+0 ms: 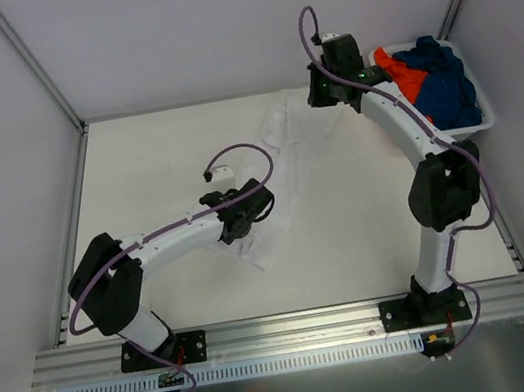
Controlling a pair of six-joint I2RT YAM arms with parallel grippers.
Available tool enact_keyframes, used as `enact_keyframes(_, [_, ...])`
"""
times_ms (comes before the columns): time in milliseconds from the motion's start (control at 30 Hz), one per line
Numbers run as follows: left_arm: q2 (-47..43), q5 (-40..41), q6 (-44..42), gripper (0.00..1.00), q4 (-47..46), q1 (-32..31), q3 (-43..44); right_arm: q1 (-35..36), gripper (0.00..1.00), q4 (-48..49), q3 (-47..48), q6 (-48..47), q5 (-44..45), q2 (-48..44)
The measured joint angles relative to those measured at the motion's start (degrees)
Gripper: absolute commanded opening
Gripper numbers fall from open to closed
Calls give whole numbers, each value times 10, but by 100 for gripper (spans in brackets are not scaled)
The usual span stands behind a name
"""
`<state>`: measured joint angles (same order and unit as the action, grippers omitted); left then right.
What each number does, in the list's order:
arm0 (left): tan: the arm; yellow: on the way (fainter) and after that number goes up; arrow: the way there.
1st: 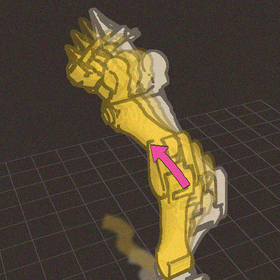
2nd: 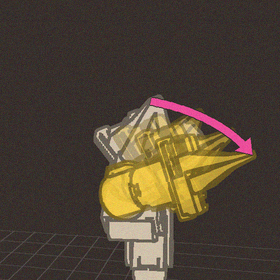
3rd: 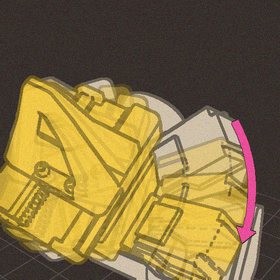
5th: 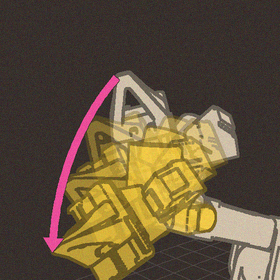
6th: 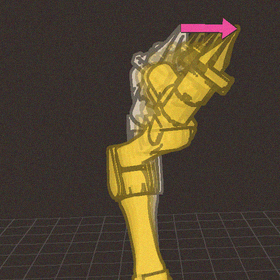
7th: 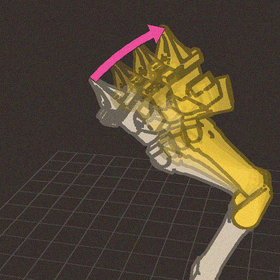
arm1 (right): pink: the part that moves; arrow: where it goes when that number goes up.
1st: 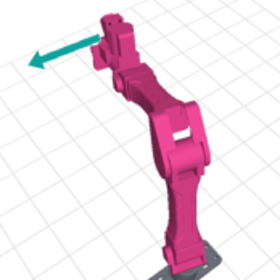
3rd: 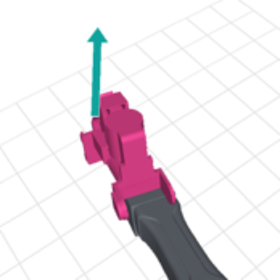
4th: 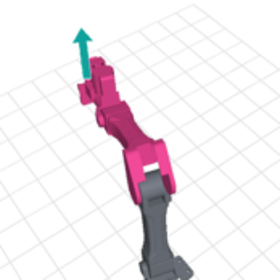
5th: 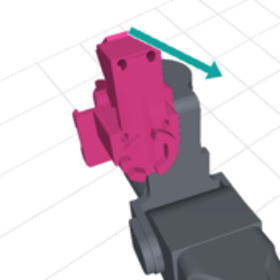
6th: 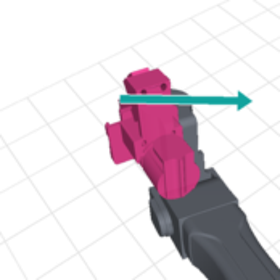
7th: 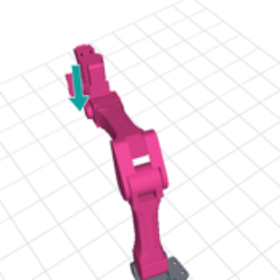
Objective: Fold and stack the t-shirts
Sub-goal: Fold the tshirt
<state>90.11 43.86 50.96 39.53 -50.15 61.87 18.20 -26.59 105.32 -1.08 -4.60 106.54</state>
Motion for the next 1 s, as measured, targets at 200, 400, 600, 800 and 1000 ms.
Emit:
enact_keyframes(200, [30, -42, -9, 0, -26, 0, -19, 13, 0, -51, -2, -4, 65, 139])
enact_keyframes(400, [33, -61, -9, 0, -32, 0, -31, 24, 1, -109, 26, -2, 89, 242])
enact_keyframes(600, [52, -70, -8, 0, -37, 0, -37, 27, 1, -112, 65, -2, 104, 249])
enact_keyframes(800, [68, -93, -2, 0, -47, -1, -54, 27, 1, -118, 70, -2, 112, 273])
enact_keyframes(1000, [71, -104, 9, 0, -55, -8, -63, 27, 1, -122, 85, -2, 115, 282])
